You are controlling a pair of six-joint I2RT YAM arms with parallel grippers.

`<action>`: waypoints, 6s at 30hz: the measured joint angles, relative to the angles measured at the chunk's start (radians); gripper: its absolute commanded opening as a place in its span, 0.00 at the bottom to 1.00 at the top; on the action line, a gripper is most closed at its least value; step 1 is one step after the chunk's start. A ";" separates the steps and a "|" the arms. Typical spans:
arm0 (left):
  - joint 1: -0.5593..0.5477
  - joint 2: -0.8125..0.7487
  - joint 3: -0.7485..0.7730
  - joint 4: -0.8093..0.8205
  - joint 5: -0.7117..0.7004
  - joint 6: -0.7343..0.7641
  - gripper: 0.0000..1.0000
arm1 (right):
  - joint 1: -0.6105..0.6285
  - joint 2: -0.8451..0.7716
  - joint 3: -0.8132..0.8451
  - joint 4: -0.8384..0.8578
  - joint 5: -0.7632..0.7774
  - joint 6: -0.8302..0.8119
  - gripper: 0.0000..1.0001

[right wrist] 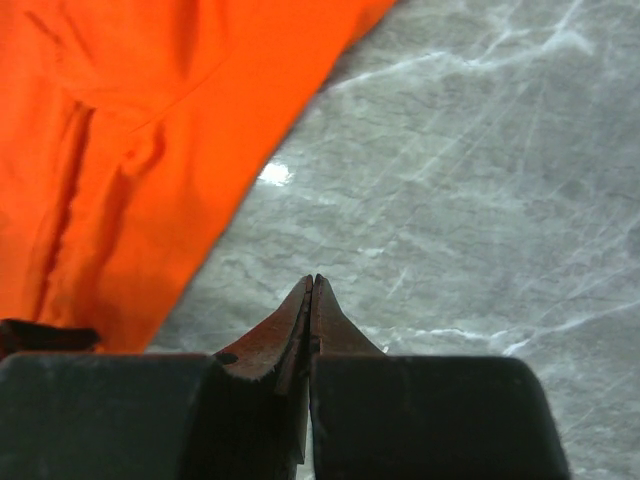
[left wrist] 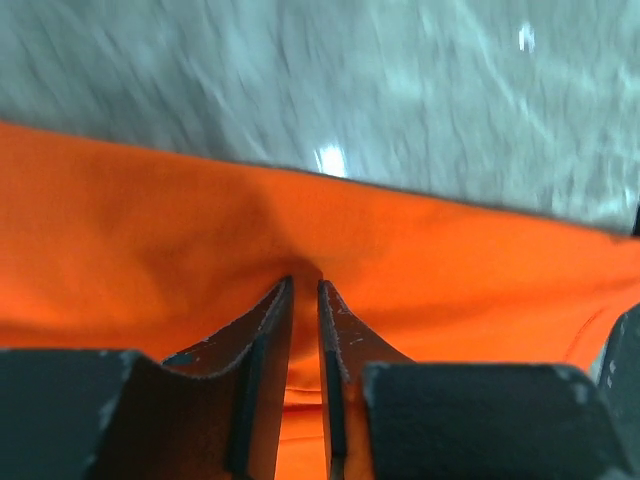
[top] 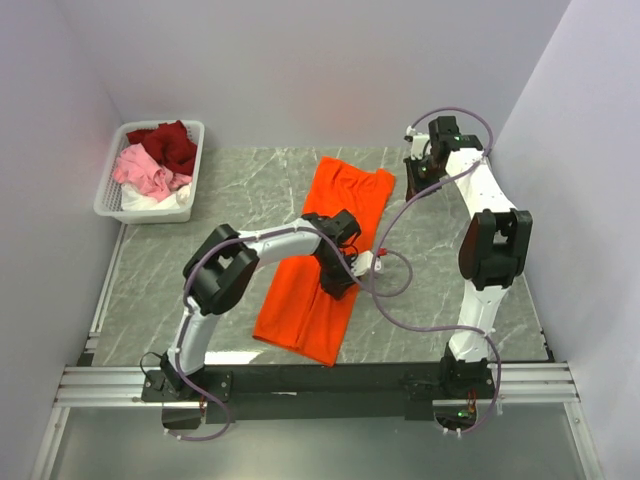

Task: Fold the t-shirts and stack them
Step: Fold the tshirt

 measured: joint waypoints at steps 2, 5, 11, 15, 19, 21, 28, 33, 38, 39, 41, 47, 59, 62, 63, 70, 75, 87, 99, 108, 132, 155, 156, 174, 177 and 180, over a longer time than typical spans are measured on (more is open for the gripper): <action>-0.010 0.031 0.047 -0.003 0.005 -0.010 0.23 | -0.003 -0.001 0.013 -0.014 -0.015 -0.004 0.00; -0.032 0.072 0.098 0.042 0.034 -0.036 0.25 | -0.009 -0.001 0.032 -0.034 -0.029 -0.012 0.00; -0.063 0.139 0.180 0.207 0.082 -0.154 0.33 | -0.016 0.002 0.077 -0.053 -0.028 -0.028 0.00; -0.029 0.084 0.116 0.325 0.092 -0.240 0.39 | -0.002 0.030 0.127 -0.046 -0.018 -0.035 0.00; 0.069 -0.113 -0.031 0.377 0.106 -0.293 0.40 | 0.040 0.108 0.204 -0.029 0.006 -0.046 0.00; 0.125 -0.230 -0.090 0.388 0.115 -0.310 0.39 | 0.072 0.158 0.241 -0.015 0.030 -0.064 0.00; 0.286 -0.408 -0.206 0.396 0.159 -0.385 0.38 | 0.208 0.267 0.249 0.009 0.158 -0.143 0.00; 0.385 -0.249 -0.175 0.395 0.173 -0.533 0.38 | 0.263 0.323 0.247 0.034 0.243 -0.167 0.00; 0.415 -0.015 -0.034 0.394 0.181 -0.689 0.37 | 0.255 0.369 0.247 0.039 0.315 -0.173 0.00; 0.414 0.024 -0.008 0.399 0.187 -0.719 0.37 | 0.253 0.375 0.247 0.039 0.325 -0.174 0.00; 0.413 0.080 0.021 0.409 0.193 -0.771 0.36 | 0.251 0.383 0.247 0.039 0.340 -0.174 0.00; 0.442 0.129 0.042 0.404 0.214 -0.873 0.33 | 0.254 0.415 0.280 0.035 0.364 -0.172 0.00; 0.555 0.139 0.082 0.307 0.208 -0.856 0.37 | 0.288 0.502 0.424 0.077 0.464 -0.138 0.00; 0.558 0.139 0.083 0.301 0.220 -0.833 0.43 | 0.290 0.501 0.423 0.122 0.476 -0.137 0.10; 0.559 0.137 0.080 0.305 0.230 -0.823 0.47 | 0.289 0.497 0.423 0.137 0.475 -0.137 0.21; 0.559 -0.072 -0.014 0.322 0.235 -0.684 0.75 | 0.286 0.270 0.316 0.249 0.381 -0.143 0.58; 0.560 -0.408 -0.103 0.332 0.212 -0.457 0.99 | 0.283 -0.179 0.032 0.414 0.266 -0.165 0.63; 0.500 -0.945 -0.573 0.208 0.294 0.067 0.99 | 0.332 -0.901 -0.723 0.439 -0.135 -0.526 0.88; 0.083 -1.024 -1.003 0.397 0.157 0.124 0.72 | 0.785 -1.251 -1.365 0.313 -0.102 -0.616 0.68; -0.079 -0.985 -1.044 0.534 0.039 0.138 0.53 | 0.974 -1.180 -1.515 0.475 0.034 -0.561 0.61; -0.155 -0.808 -1.007 0.535 -0.090 0.237 0.26 | 1.017 -1.050 -1.504 0.601 0.099 -0.610 0.30; 0.239 -0.783 -0.685 0.382 0.145 0.213 0.00 | 0.592 -1.001 -1.180 0.535 0.002 -0.661 0.00; 0.262 -0.751 -0.654 0.367 0.155 0.214 0.00 | 0.563 -0.974 -1.159 0.539 -0.007 -0.681 0.00; 0.476 -0.117 0.015 0.216 0.225 0.258 0.01 | 0.262 -0.415 -0.738 0.586 -0.122 -0.914 0.00; 0.491 -0.038 0.098 0.189 0.224 0.274 0.01 | 0.249 -0.343 -0.674 0.588 -0.127 -0.926 0.00; 0.499 -0.002 0.124 0.182 0.220 0.281 0.05 | 0.241 -0.270 -0.609 0.588 -0.127 -0.931 0.00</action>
